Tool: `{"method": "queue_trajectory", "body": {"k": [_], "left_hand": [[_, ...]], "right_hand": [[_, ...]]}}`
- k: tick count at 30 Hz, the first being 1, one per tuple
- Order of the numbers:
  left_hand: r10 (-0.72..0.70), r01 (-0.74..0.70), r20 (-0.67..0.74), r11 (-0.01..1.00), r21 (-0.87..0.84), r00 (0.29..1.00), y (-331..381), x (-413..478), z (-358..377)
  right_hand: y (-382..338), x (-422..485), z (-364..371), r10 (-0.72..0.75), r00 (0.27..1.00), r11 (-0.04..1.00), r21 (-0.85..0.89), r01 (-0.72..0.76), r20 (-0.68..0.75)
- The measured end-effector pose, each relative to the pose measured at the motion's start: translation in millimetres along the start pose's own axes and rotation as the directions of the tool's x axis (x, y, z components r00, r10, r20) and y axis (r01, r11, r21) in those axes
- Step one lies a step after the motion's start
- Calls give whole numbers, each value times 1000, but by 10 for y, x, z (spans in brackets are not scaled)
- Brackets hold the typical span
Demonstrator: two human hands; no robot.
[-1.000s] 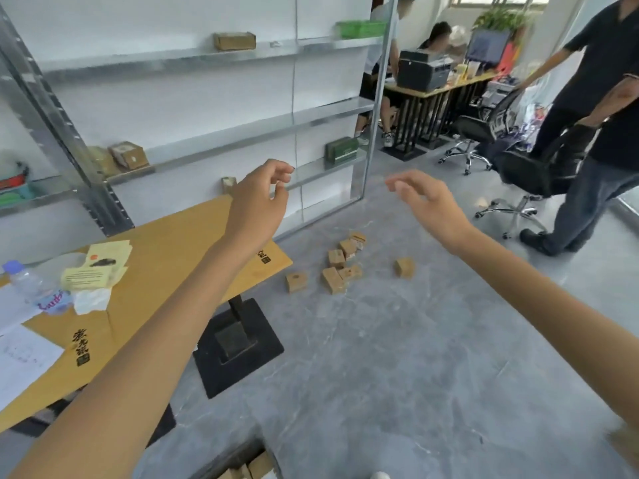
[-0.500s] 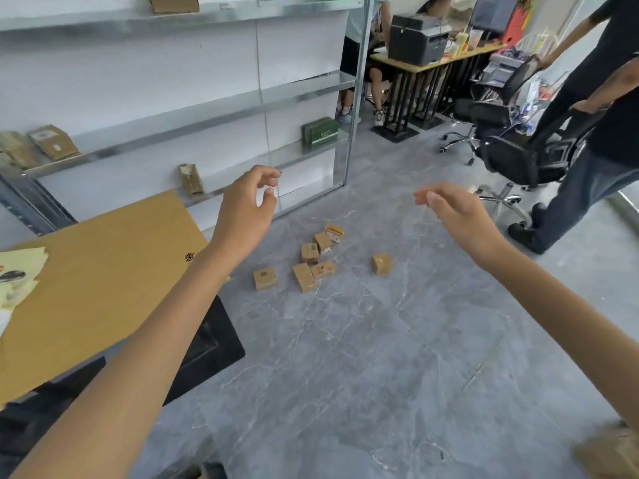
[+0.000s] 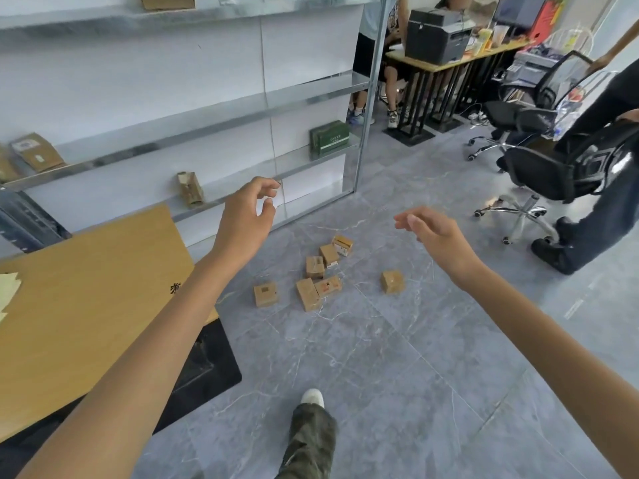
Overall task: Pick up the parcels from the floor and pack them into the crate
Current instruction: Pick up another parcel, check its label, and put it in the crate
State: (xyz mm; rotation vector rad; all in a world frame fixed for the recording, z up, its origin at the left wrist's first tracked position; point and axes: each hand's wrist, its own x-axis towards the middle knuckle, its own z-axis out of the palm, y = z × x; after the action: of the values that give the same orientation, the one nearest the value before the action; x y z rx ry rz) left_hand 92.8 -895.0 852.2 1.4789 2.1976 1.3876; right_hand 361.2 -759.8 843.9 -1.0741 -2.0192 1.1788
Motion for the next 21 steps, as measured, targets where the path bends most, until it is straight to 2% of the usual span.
{"method": "queue_trajectory", "body": {"k": [12,16,21], "left_hand": [[-150,149,29,988,41,988,-1073,1561,409],[-187,183,74,982,53,980,-1357,1990,703],[-299,295,123,954,53,946,-1900,2500,1286]], "right_hand": [[432,2017,635,146,981,988,-63,-139,127],[701,2582,801,205,966,978,-67,-196,160],[1240,3308,1059,314,923,949,-31,-315,223]]}}
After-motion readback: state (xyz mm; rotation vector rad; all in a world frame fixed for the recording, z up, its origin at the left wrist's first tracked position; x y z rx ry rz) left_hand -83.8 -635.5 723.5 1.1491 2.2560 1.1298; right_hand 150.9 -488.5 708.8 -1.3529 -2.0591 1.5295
